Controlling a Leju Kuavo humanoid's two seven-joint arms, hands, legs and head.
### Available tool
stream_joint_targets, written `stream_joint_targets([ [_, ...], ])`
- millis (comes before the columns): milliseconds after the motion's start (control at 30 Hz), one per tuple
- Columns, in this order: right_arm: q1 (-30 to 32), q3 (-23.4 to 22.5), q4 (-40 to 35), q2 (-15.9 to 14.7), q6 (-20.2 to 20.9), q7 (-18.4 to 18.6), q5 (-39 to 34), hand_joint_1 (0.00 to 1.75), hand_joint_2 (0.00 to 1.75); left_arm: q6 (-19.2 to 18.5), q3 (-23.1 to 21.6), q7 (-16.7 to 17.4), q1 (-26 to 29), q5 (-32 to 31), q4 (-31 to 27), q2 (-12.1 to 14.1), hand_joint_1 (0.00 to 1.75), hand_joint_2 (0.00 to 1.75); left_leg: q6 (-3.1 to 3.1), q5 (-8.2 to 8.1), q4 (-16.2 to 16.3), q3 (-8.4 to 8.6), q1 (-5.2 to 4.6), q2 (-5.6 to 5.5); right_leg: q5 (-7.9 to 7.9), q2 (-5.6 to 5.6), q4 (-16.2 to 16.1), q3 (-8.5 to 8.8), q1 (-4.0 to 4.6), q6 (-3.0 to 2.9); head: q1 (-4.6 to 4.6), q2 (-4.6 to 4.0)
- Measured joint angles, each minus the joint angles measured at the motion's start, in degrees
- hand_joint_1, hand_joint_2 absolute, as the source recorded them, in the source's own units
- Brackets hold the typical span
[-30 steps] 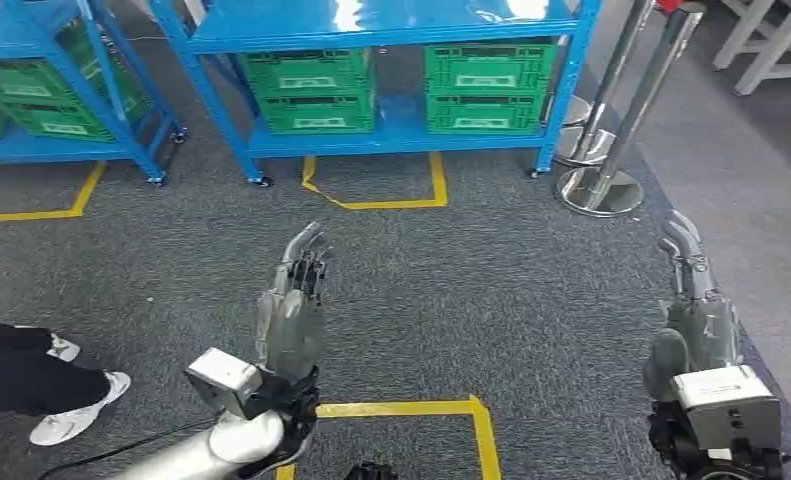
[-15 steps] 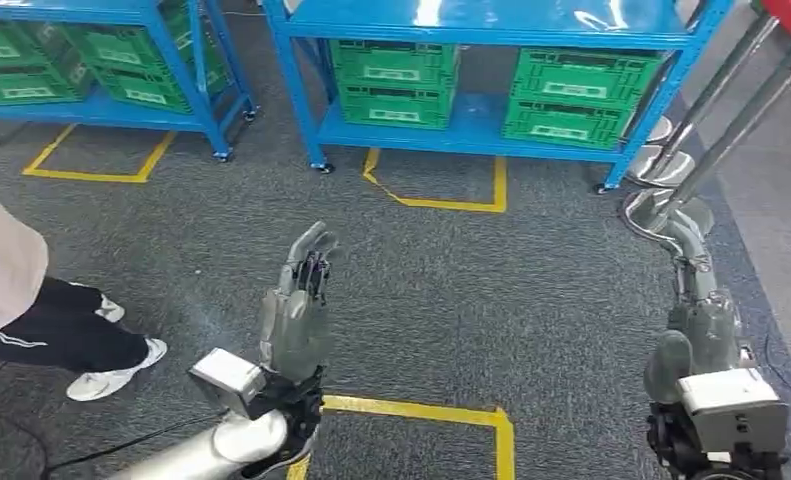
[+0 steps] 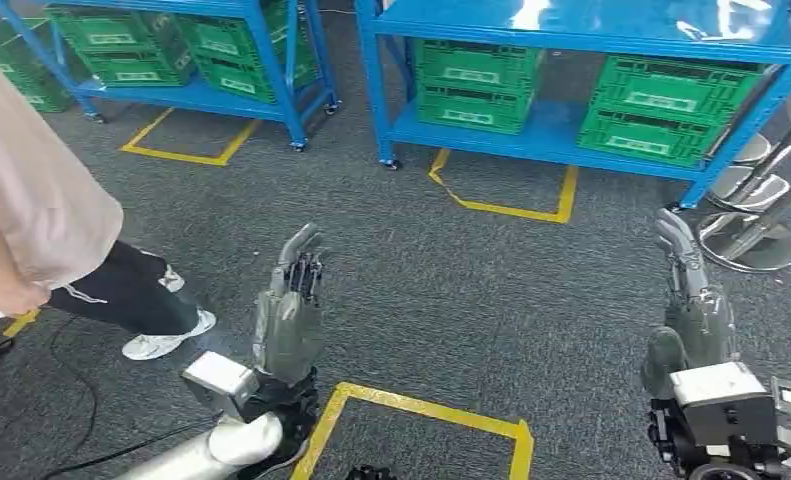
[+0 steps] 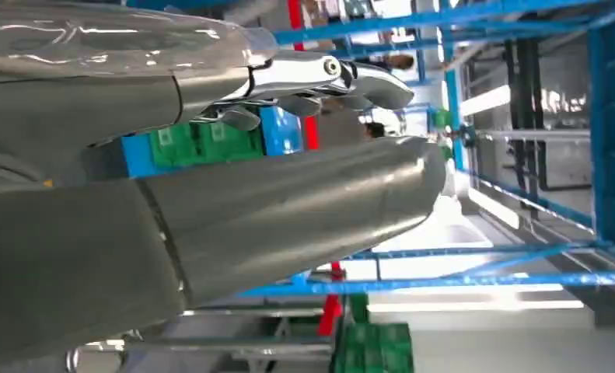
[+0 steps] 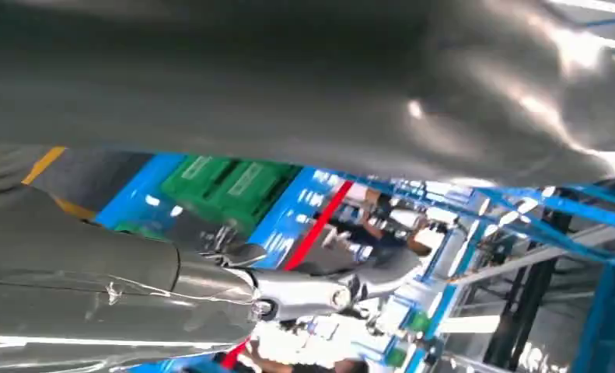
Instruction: Take the parts from the cabinet and place them on the table.
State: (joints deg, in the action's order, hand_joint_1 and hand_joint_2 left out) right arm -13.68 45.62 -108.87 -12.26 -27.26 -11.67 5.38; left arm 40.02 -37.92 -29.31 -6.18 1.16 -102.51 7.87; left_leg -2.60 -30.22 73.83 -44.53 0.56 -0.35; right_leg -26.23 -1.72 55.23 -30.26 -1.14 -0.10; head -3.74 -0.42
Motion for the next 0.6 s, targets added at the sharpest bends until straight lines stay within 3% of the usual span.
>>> stream_joint_targets([
  [33, 0.0, 0.0, 0.0, 0.0, 0.0, 0.0, 0.0, 0.0, 0.0, 0.0, 0.0, 0.0, 0.0, 0.0, 0.0, 0.1, 0.0, 0.0, 0.11, 0.72, -0.4, 0.25, -0.02, 0.0, -0.02, -0.86, 0.0, 0.01, 0.13, -0.02, -0.13, 0.0],
  [67, 0.0, 0.0, 0.0, 0.0, 0.0, 0.0, 0.0, 0.0, 0.0, 0.0, 0.0, 0.0, 0.0, 0.0, 0.0, 0.1, 0.0, 0.0, 0.35, 2.64, -3.5, 1.99, -0.03, 0.05, -0.09, -1.64, 0.0, 0.07, 0.23, -0.1, -0.3, 0.0],
  [100, 0.0, 0.0, 0.0, 0.0, 0.0, 0.0, 0.0, 0.0, 0.0, 0.0, 0.0, 0.0, 0.0, 0.0, 0.0, 0.1, 0.0, 0.0, 0.79, 5.22, -9.0, 5.12, -0.16, 0.6, -0.16, -2.39, 0.0, 0.21, 0.35, -0.1, -0.33, 0.0],
  [133, -0.1, 0.0, 0.0, 0.0, 0.0, 0.0, 0.0, 0.0, 0.0, 0.0, 0.0, 0.0, 0.0, 0.0, 0.0, 0.1, 0.0, 0.0, 1.31, 7.32, -14.8, 8.51, -0.4, 1.98, -0.28, -3.01, 0.0, 0.39, 0.46, -0.03, -0.35, 0.0],
  [167, -0.2, 0.0, 0.0, 0.0, 0.0, 0.0, 0.0, 0.0, 0.0, 0.0, 0.0, 0.0, -0.1, 0.0, 0.0, 0.1, 0.0, 0.0, 1.9, 7.4, -18.9, 10.8, -0.98, 4.88, -0.43, -3.47, 0.0, 0.52, 0.68, 0.13, -0.44, 0.0],
  [300, -0.2, 0.0, 0.0, 0.0, 0.0, 0.0, 0.0, 0.0, 0.0, 0.0, 0.0, 0.0, -0.1, 0.0, 0.0, 0.1, 0.0, 0.0, 2.88, 7.5, -19.5, 10.53, -1.41, 2.18, -0.83, -5.76, -0.4, 1.11, 1.04, 1.03, -0.13, 0.0],
  [333, -0.3, 0.0, 0.0, 0.0, 0.0, 0.0, 0.0, 0.0, 0.0, 0.0, 0.0, 0.0, 0.0, 0.0, 0.0, 0.0, 0.0, 0.0, 3.34, 7.94, -20.2, 11.17, -0.49, 1.63, -1.28, -4.57, -0.1, 0.79, 0.8, 1.51, -0.11, 0.0],
  [367, -0.3, -0.1, 0.0, 0.0, 0.0, 0.0, 0.0, 0.0, 0.0, 0.0, 0.0, -0.1, -0.1, -0.1, 0.0, 0.0, 0.0, 0.0, 3.47, 7.98, -20.4, 11.34, -0.52, 1.11, -2.54, -1.35, 1.6, 0.31, 0.67, 1.73, 0.18, 0.0],
  [400, -0.3, -0.1, 0.0, 0.0, -0.1, -0.1, 0.0, 0.0, 0.0, 0.0, 0.0, 0.0, -0.2, 0.0, 0.0, -0.1, 0.0, 0.0, 3.8, 8.0, -20.4, 11.36, -0.53, 0.61, -4.87, 0.49, 5.7, -1.44, 0.57, 1.77, 0.57, 0.0],
  [467, 0.0, -0.2, 0.0, 0.0, -0.1, 0.0, 0.0, 0.0, 0.0, 0.0, 0.0, 0.0, -0.1, 0.0, 0.0, -0.1, 0.0, 0.0, 3.92, 7.94, -20.4, 11.34, -0.55, -0.7, -9.01, 1.5, 15.6, -6.25, 0.55, 2.06, 0.76, 0.0],
  [500, 0.0, -0.1, 0.0, 0.0, -0.1, 0.0, 0.0, 0.0, 0.0, 0.0, 0.0, 0.0, -0.1, 0.0, 0.0, -0.1, 0.0, 0.0, 3.93, 7.93, -20.4, 11.38, -0.56, -1.46, -9.64, 1.53, 18.8, -7.92, 0.54, 2.22, 0.79, 0.0],
  [533, 0.0, -0.1, 0.0, 0.0, -0.1, 0.0, 0.0, 0.0, 0.0, 0.0, 0.0, 0.0, -0.1, 0.0, 0.0, -0.1, 0.0, 0.0, 3.91, 7.92, -20.3, 11.48, -0.54, -2.42, -8.62, 1.53, 19.0, -8.28, 0.46, 2.33, 0.77, 0.0],
  [567, 0.0, -0.2, 0.0, 0.0, -0.1, 0.0, 0.0, 0.0, 0.0, 0.0, 0.0, 0.0, 0.0, 0.0, 0.0, -0.1, 0.0, 0.0, 3.86, 7.88, -20.3, 11.62, -0.47, -3.33, -6.31, 1.54, 16.1, -7.21, 0.31, 2.37, 0.9, 0.0],
  [600, 0.0, -0.2, 0.0, 0.0, -0.1, 0.0, 0.0, 0.0, 0.0, 0.0, 0.0, 0.0, 0.0, 0.0, 0.0, -0.1, 0.0, 0.0, 3.71, 7.79, -20.2, 11.86, -0.39, -4.29, -3.24, 1.84, 11.1, -4.99, 0.08, 2.36, 0.87, 0.0],
])
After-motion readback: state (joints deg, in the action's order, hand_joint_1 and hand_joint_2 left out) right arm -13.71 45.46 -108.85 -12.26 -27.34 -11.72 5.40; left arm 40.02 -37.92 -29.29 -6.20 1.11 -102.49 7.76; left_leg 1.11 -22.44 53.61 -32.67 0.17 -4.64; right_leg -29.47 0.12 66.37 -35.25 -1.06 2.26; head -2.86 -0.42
